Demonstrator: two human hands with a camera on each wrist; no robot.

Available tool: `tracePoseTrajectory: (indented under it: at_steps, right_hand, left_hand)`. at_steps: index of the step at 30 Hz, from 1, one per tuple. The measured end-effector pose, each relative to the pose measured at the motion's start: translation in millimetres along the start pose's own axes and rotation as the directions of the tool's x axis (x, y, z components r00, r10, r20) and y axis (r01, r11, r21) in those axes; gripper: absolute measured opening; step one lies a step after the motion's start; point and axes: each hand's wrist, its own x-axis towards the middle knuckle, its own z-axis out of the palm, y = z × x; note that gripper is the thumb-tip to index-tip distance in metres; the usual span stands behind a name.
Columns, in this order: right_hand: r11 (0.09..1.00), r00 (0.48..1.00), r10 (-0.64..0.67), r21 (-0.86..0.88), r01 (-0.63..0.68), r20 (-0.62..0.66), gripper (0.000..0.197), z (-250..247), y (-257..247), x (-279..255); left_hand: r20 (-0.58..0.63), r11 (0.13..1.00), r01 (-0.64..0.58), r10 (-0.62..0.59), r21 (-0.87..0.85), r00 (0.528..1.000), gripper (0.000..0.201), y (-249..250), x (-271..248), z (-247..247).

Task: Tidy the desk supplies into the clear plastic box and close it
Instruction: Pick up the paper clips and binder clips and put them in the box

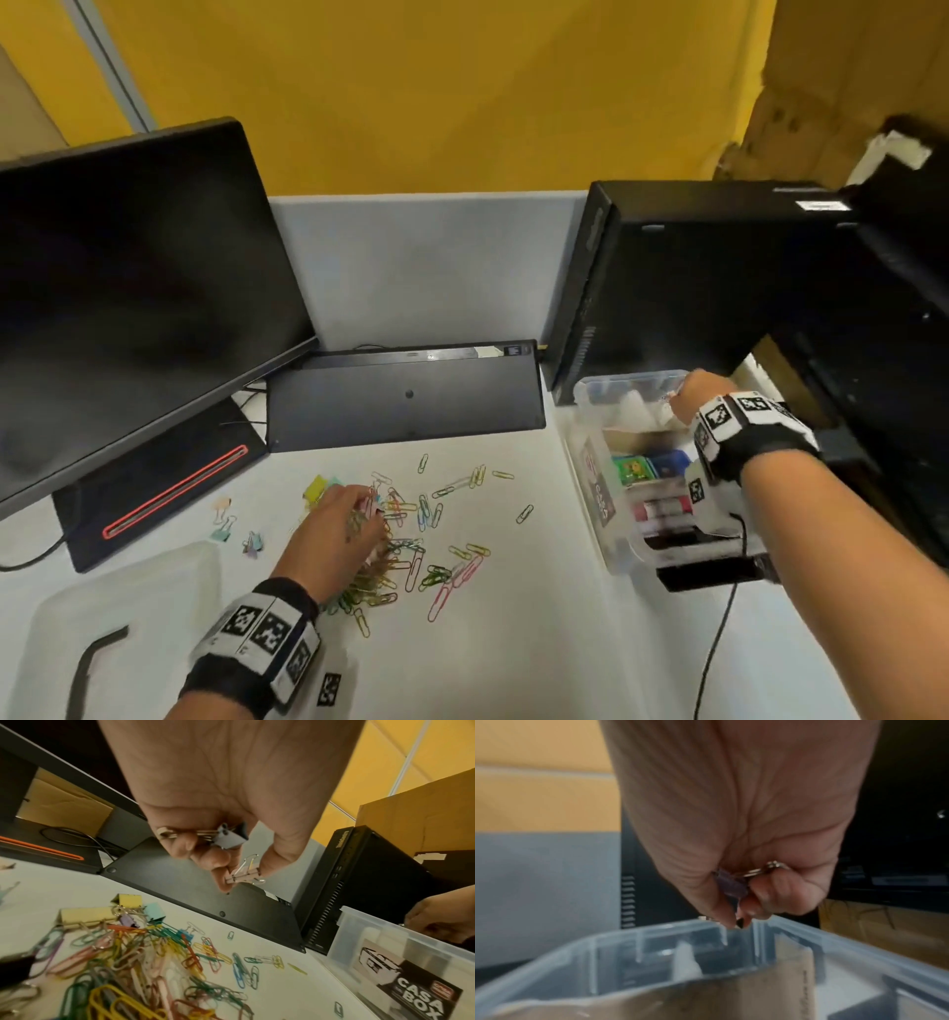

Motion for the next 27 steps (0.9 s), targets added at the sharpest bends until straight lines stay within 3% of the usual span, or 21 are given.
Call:
tracePoseTrajectory:
  at_steps: [4, 9, 11, 16, 18, 21, 27]
  right_hand:
    - [0.993, 0.993, -0.09, -0.076, 0.095, 0.074, 0.031, -1, -3, 8]
    - [0.974, 0.983, -0.099, 0.188, 0.128, -0.156, 0.032, 3, 20, -28]
    - [0.963, 0.979, -0.112, 0.223, 0.149, -0.17, 0.035, 13, 45, -53]
    - [0.948, 0.991, 0.11, 0.306, -0.083, -0.074, 0.045, 67, 95, -79]
    - [0.912, 0.975, 0.16, 0.402, -0.086, -0.155, 0.04, 83, 92, -84]
    - [0.906, 0.916, 0.197, 0.421, -0.034, -0.348, 0.031, 91, 85, -91]
    - [0.879, 0.935, 0.006, 0.448, 0.164, -0.355, 0.034, 84, 98, -87]
  left_hand:
    - [-0.004, 1.0, -0.013, 0.013, 0.021, 1.0, 0.038, 9, -10, 6]
    - [0.006, 0.999, -0.042, 0.042, 0.034, 0.999, 0.037, 15, -20, 8]
    - [0.011, 0.996, -0.078, 0.077, 0.046, 0.997, 0.038, 17, -22, 10]
    - [0.067, 0.985, -0.156, 0.151, 0.08, 0.986, 0.039, 36, -17, 21]
    - [0.073, 0.976, -0.196, 0.189, 0.1, 0.979, 0.039, 49, -11, 26]
    - [0.076, 0.954, -0.272, 0.264, 0.126, 0.962, 0.036, 77, 3, 34]
    - [0.067, 0.859, -0.483, 0.479, 0.168, 0.875, 0.033, 155, 37, 47]
